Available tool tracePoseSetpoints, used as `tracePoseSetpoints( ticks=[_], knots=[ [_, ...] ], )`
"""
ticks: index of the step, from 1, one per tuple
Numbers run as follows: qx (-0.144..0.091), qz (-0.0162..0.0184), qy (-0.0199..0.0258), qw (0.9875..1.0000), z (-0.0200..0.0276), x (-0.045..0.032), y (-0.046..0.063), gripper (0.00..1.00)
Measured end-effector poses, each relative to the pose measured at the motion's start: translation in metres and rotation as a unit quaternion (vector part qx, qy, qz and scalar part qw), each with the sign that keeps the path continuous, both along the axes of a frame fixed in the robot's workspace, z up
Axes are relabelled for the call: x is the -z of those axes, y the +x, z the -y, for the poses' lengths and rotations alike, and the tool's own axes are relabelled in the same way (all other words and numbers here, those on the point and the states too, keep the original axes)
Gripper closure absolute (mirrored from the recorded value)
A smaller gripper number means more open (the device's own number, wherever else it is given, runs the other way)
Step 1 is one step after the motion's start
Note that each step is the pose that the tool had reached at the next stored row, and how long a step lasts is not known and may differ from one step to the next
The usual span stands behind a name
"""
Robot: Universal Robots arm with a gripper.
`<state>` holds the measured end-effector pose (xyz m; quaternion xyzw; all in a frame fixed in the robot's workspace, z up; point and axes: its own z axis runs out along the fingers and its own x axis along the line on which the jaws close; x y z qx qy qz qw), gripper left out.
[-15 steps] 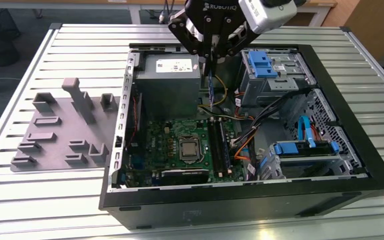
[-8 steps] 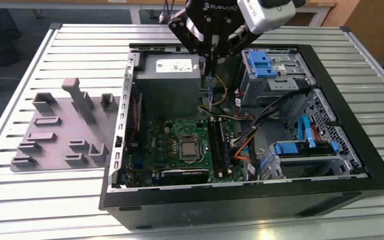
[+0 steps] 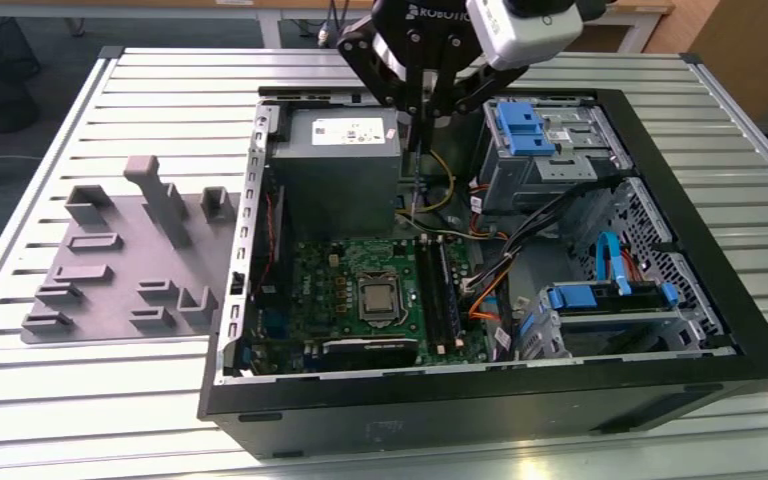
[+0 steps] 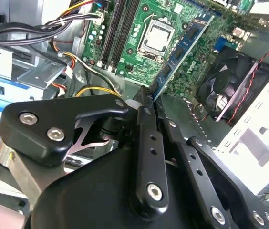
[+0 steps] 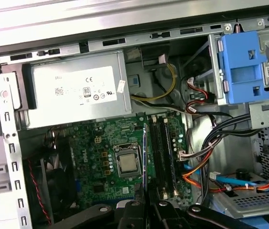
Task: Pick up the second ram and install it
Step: 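Insert the second ram into the second slot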
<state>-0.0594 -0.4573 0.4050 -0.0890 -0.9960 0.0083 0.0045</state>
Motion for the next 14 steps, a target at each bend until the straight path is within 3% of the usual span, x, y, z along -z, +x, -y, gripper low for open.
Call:
tracePoseSetpoints(
  ticks=[5,14],
  knots=[
    [0.013,0.0,0.0,0.9999,0.0,0.0,0.0012,0.86],
    [0.013,0.0,0.0,0.9999,0.0,0.0001,0.0023,0.86]
  ],
)
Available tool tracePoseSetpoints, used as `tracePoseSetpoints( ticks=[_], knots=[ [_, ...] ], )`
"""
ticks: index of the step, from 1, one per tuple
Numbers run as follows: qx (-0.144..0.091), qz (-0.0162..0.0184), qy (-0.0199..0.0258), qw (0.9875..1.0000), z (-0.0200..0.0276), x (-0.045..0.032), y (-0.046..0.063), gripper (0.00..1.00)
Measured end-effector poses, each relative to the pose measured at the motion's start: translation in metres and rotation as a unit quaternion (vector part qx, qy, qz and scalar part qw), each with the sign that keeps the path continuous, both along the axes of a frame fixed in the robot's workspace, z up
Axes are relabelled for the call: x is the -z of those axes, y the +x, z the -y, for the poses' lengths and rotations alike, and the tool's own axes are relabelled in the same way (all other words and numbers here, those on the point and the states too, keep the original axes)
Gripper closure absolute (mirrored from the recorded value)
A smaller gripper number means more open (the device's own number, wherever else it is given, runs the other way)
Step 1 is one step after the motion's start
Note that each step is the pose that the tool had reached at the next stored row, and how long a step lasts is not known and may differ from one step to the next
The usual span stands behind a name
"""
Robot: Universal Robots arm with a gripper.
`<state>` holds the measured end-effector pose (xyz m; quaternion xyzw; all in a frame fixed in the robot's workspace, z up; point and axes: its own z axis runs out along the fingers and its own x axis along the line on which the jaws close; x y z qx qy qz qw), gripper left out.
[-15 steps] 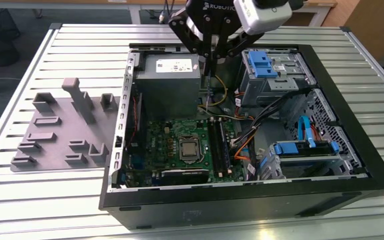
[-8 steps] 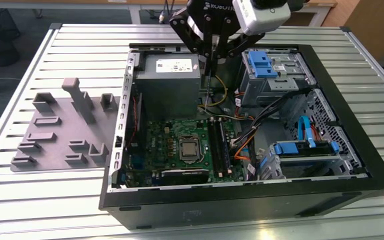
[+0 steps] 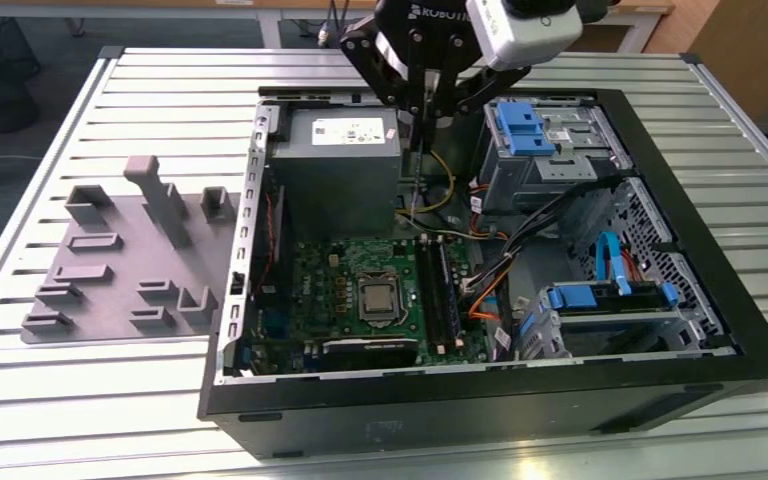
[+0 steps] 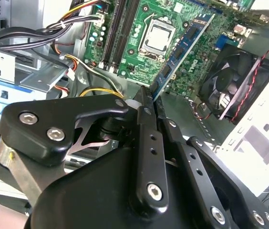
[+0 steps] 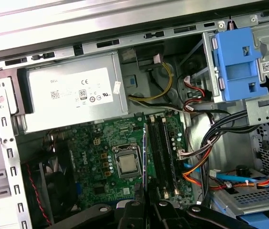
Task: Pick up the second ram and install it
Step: 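Insert the second ram into the second slot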
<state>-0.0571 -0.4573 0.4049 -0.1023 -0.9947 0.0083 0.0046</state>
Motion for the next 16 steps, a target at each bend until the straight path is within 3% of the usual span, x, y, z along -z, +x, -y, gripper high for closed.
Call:
tracePoseSetpoints(
  ticks=[5,12,16],
  knots=[
    [0.003,0.0,0.0001,1.0,-0.0001,0.0007,0.0078,0.86],
    [0.047,0.0,-0.0001,0.9989,-0.0004,0.0031,0.0084,0.86],
    [0.052,-0.0001,-0.0001,0.9986,-0.0004,0.0032,0.0089,0.86]
  ],
)
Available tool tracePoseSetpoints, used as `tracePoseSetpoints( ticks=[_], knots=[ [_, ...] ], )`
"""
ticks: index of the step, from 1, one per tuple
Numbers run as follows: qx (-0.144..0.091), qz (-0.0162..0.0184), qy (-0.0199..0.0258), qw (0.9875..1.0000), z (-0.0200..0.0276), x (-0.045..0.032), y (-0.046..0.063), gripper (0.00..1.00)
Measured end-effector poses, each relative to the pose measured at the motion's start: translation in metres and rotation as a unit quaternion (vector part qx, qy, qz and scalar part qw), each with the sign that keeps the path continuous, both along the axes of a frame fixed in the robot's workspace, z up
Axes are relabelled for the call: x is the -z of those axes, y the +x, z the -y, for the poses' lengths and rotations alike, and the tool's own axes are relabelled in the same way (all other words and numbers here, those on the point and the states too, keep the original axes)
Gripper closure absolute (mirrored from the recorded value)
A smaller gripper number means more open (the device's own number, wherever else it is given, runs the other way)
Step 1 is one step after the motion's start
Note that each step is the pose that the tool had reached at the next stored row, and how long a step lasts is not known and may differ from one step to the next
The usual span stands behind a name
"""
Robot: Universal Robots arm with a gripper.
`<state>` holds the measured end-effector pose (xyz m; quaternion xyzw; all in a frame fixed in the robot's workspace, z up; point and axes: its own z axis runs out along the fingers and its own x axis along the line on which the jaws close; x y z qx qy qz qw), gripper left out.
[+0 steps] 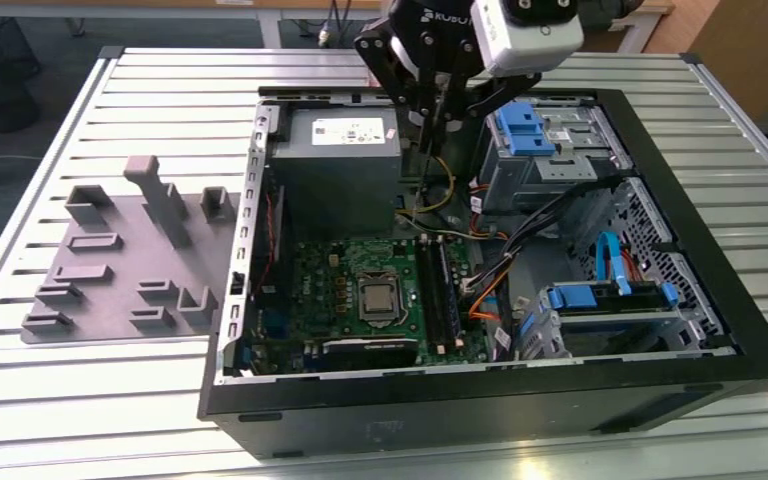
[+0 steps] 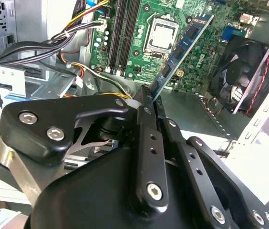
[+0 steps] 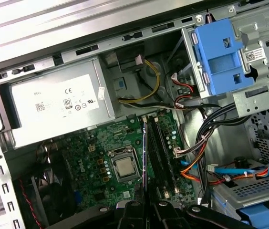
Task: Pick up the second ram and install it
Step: 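Insert the second ram into the second slot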
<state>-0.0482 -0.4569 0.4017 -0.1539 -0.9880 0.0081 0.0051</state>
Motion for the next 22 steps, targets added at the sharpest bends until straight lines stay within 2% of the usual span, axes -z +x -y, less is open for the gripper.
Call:
tracePoseSetpoints(
  ticks=[3,7,14,17,22],
  knots=[
    [-0.002,0.0,0.0012,1.0,0.0,0.0006,0.0,0.86],
    [-0.036,-0.0001,0.0013,0.9993,0.0,0.0061,0.0,0.86],
    [-0.093,-0.0002,0.0013,0.9957,0.0,0.0161,0.0,0.86],
    [-0.104,-0.0002,0.0017,0.9945,0.0001,0.0173,0.0,0.86],
    [-0.105,-0.0001,0.0023,0.9944,0.0003,0.0174,0.0,0.86]
  ],
)
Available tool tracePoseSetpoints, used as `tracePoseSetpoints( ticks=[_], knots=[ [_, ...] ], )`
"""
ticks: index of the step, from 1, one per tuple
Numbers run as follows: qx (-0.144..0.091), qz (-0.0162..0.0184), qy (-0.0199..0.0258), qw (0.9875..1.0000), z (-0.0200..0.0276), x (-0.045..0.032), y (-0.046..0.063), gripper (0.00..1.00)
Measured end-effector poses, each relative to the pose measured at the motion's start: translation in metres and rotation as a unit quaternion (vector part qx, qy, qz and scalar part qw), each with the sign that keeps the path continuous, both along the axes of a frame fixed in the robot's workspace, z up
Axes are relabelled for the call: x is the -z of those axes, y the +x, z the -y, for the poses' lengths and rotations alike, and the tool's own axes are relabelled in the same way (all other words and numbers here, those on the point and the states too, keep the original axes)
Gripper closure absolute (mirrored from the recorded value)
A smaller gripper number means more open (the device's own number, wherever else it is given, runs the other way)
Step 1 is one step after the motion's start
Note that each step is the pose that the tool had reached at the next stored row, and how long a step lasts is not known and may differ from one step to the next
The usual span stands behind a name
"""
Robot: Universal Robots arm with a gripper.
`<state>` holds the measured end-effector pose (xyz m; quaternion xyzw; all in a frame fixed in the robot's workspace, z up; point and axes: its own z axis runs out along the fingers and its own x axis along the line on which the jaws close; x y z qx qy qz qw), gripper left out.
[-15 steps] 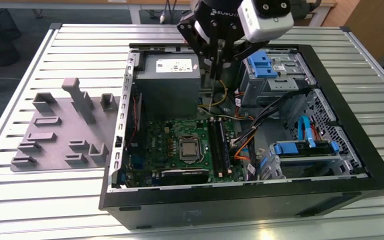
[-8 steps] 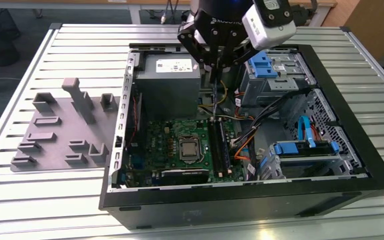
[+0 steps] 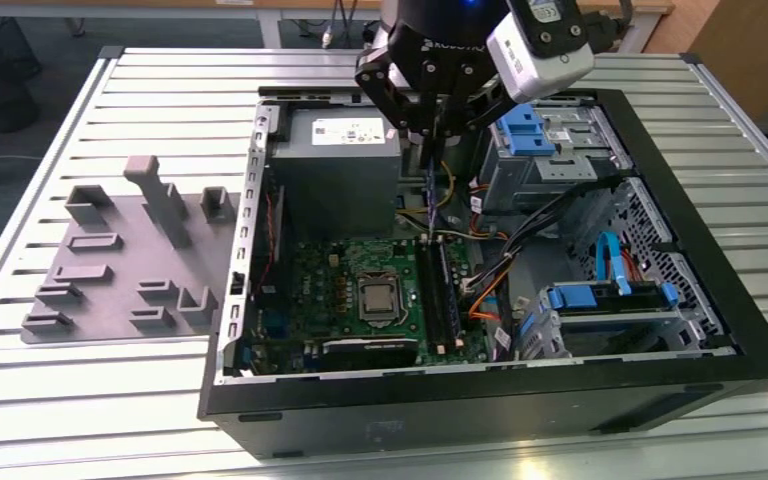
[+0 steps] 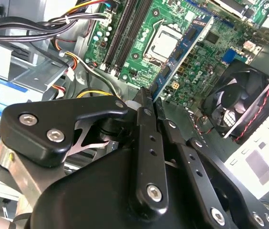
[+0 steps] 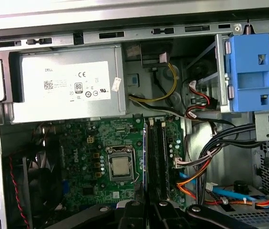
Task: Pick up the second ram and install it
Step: 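Insert the second ram into the second slot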
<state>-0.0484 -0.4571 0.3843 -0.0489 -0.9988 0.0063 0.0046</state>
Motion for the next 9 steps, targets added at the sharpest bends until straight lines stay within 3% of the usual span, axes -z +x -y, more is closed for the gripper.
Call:
tracePoseSetpoints(
  ticks=[9],
  knots=[
    [-0.001,0.0,0.0,1.0,0.0,0.0,0.0,0.86]
  ],
)
